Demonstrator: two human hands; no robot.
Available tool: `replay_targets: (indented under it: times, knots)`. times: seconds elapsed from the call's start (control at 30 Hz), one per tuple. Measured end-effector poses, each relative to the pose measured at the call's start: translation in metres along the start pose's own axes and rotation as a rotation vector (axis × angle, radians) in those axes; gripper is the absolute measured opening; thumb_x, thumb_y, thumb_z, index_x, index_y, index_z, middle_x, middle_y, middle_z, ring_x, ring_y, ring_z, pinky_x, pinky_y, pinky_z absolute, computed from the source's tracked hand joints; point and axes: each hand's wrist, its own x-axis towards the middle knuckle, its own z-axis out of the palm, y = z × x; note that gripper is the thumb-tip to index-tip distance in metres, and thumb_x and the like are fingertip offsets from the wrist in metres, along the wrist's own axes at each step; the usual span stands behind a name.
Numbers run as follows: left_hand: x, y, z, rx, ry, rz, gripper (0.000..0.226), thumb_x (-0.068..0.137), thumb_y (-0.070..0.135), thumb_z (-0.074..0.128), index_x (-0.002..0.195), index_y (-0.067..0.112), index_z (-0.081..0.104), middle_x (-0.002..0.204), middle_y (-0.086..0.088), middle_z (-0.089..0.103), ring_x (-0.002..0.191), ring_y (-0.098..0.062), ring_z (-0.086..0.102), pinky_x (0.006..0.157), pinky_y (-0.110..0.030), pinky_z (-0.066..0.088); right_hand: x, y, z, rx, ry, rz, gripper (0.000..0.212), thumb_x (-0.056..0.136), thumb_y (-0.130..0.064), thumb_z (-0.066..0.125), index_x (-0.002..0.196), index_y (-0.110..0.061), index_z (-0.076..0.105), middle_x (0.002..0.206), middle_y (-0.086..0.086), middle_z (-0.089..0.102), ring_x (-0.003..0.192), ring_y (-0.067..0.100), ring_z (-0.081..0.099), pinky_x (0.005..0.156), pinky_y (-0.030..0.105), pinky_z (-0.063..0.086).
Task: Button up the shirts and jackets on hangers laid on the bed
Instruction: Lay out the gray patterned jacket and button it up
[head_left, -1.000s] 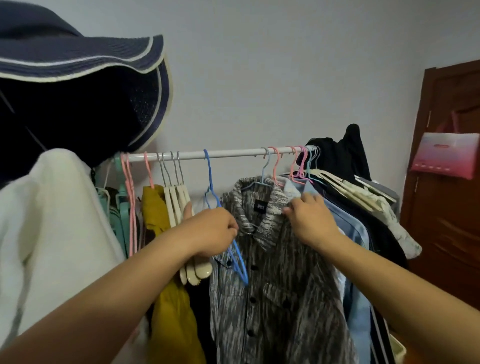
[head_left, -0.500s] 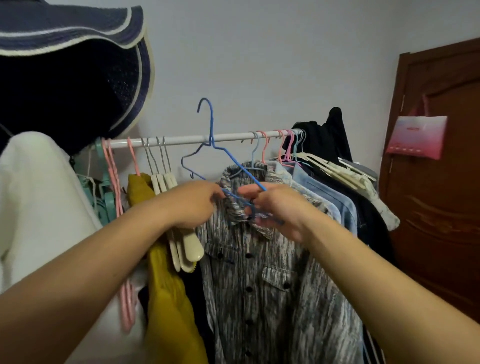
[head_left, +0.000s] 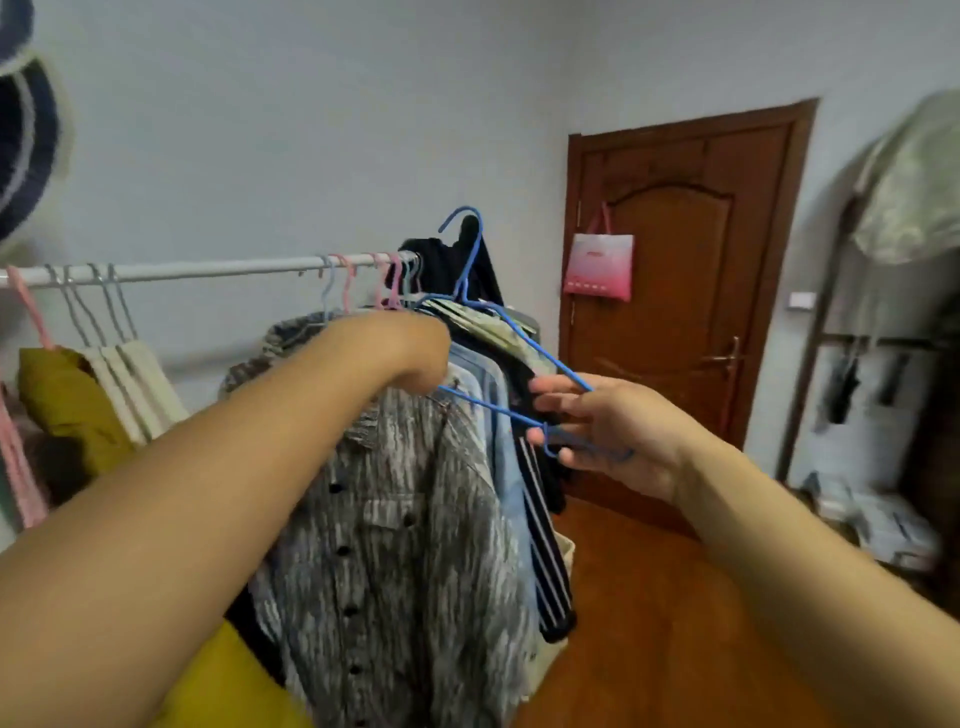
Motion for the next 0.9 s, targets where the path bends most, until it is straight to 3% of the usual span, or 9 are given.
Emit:
replay_targets:
  times: [0.07, 0.17, 0.23, 0.33, 0.43, 0.53, 0.6, 0.67, 0.9]
  knots:
    - [0.009, 0.06, -0.009, -0.203, 0.245, 0.089, 0.02, 0.089, 0.003, 0.049, 0.097, 0.009, 0.067, 0.115, -0.015, 0.069, 0.101, -0.035, 0.064, 0.085, -0.038, 0.053, -0.053, 0.015, -0.034, 0.049, 0.133, -0.034, 0.034, 0.1, 0.0, 0.042, 0.114, -0.015, 0.07, 0.104, 0.003, 0.07, 0.095, 0.032, 0.074, 0.059, 0.029, 0.051]
    - [-0.009, 0.18, 0.011, -0.77, 0.66, 0.264, 0.033, 0.086, 0.003, 0.049, 0.106, 0.017, 0.072, 0.118, -0.015, 0.063, 0.113, -0.035, 0.058, 0.104, -0.039, 0.044, -0.169, 0.051, -0.098, 0.144, 0.362, -0.063, 0.029, 0.101, -0.003, 0.047, 0.116, -0.014, 0.069, 0.103, 0.001, 0.072, 0.101, 0.034, 0.073, 0.054, 0.027, 0.053]
    - [-0.045, 0.277, 0.046, -1.12, 0.772, 0.39, 0.033, 0.081, 0.003, 0.048, 0.099, 0.018, 0.071, 0.11, -0.009, 0.062, 0.107, -0.028, 0.058, 0.102, -0.036, 0.044, -0.269, 0.085, -0.137, 0.22, 0.558, -0.059, 0.027, 0.101, -0.007, 0.051, 0.114, -0.018, 0.071, 0.109, 0.002, 0.072, 0.105, 0.036, 0.071, 0.053, 0.026, 0.053]
    - [-0.129, 0.438, 0.101, -1.365, 0.448, 0.621, 0.027, 0.08, 0.006, 0.049, 0.093, 0.016, 0.07, 0.101, -0.002, 0.061, 0.099, -0.024, 0.06, 0.095, -0.033, 0.046, -0.431, 0.152, -0.169, 0.332, 0.921, -0.014, 0.027, 0.101, -0.004, 0.048, 0.116, -0.014, 0.067, 0.104, 0.006, 0.072, 0.101, 0.036, 0.073, 0.054, 0.028, 0.054]
    - [-0.227, 0.579, 0.152, -1.184, -0.104, 0.916, 0.029, 0.085, -0.002, 0.057, 0.094, 0.021, 0.072, 0.102, -0.009, 0.065, 0.101, -0.031, 0.064, 0.094, -0.035, 0.049, -0.568, 0.221, -0.168, 0.377, 1.304, 0.054, 0.029, 0.101, 0.002, 0.044, 0.119, -0.009, 0.063, 0.104, 0.01, 0.066, 0.092, 0.031, 0.075, 0.057, 0.028, 0.057]
    - [-0.32, 0.66, 0.178, -0.928, -0.489, 1.178, 0.026, 0.09, 0.001, 0.058, 0.106, 0.016, 0.072, 0.098, -0.021, 0.07, 0.087, -0.037, 0.068, 0.073, -0.035, 0.053, -0.659, 0.277, -0.152, 0.426, 1.65, 0.093, 0.025, 0.102, 0.004, 0.041, 0.11, -0.007, 0.062, 0.108, 0.012, 0.065, 0.086, 0.036, 0.067, 0.052, 0.028, 0.056]
    - [-0.373, 0.692, 0.192, -0.835, -0.632, 1.29, 0.023, 0.094, 0.002, 0.054, 0.106, 0.016, 0.069, 0.084, -0.014, 0.067, 0.061, -0.021, 0.064, 0.052, -0.024, 0.048, -0.707, 0.309, -0.133, 0.467, 1.872, 0.101, 0.023, 0.103, 0.003, 0.04, 0.107, -0.008, 0.059, 0.108, 0.017, 0.063, 0.072, 0.029, 0.066, 0.048, 0.028, 0.056]
    - [-0.414, 0.713, 0.212, -0.701, -0.712, 1.428, 0.022, 0.096, 0.003, 0.053, 0.103, 0.018, 0.068, 0.078, -0.005, 0.063, 0.053, -0.012, 0.054, 0.045, -0.016, 0.037, -0.747, 0.337, -0.103, 0.513, 2.047, 0.13, 0.022, 0.104, 0.002, 0.038, 0.106, -0.01, 0.057, 0.113, 0.018, 0.063, 0.065, 0.023, 0.07, 0.046, 0.028, 0.055]
    - [-0.526, 0.737, 0.278, -0.234, -0.964, 1.714, 0.016, 0.1, 0.009, 0.058, 0.1, 0.023, 0.068, 0.116, -0.006, 0.068, 0.091, -0.02, 0.062, 0.078, -0.03, 0.049, -0.818, 0.401, 0.107, 0.953, 2.63, 0.116, 0.016, 0.102, -0.004, 0.052, 0.117, 0.001, 0.056, 0.091, 0.015, 0.073, 0.062, 0.02, 0.074, 0.046, 0.026, 0.052]
